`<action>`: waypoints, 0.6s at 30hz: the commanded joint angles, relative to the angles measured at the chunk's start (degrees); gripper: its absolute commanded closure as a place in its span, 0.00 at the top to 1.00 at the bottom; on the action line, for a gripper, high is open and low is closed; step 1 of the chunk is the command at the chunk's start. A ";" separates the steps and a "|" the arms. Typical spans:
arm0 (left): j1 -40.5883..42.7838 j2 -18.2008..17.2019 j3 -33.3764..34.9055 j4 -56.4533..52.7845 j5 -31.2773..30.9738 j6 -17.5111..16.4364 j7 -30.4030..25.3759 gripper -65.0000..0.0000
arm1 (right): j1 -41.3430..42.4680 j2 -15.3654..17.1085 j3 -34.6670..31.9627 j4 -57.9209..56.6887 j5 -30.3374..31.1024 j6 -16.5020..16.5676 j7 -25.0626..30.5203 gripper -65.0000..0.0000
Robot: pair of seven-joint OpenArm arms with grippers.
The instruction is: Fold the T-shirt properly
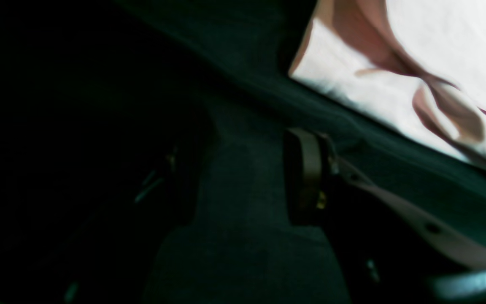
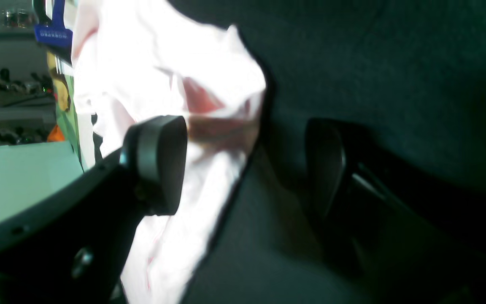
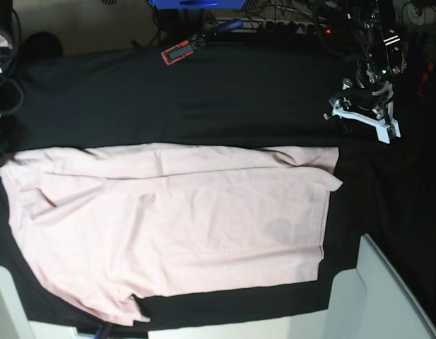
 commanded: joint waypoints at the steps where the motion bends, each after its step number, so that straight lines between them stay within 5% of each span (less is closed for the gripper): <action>1: 0.14 -0.56 -0.35 1.05 -0.30 -0.20 -0.70 0.48 | 1.44 0.98 -0.05 0.03 0.41 0.55 -0.11 0.65; 9: 0.58 -0.56 -0.26 1.23 -0.30 -0.20 -0.70 0.48 | 4.78 0.45 -7.34 -0.32 0.85 -0.42 -0.20 0.65; 18: 0.58 -0.56 -0.26 0.70 -0.30 -0.20 -0.70 0.48 | 4.78 0.62 -7.17 -0.14 0.94 -0.16 -0.55 0.65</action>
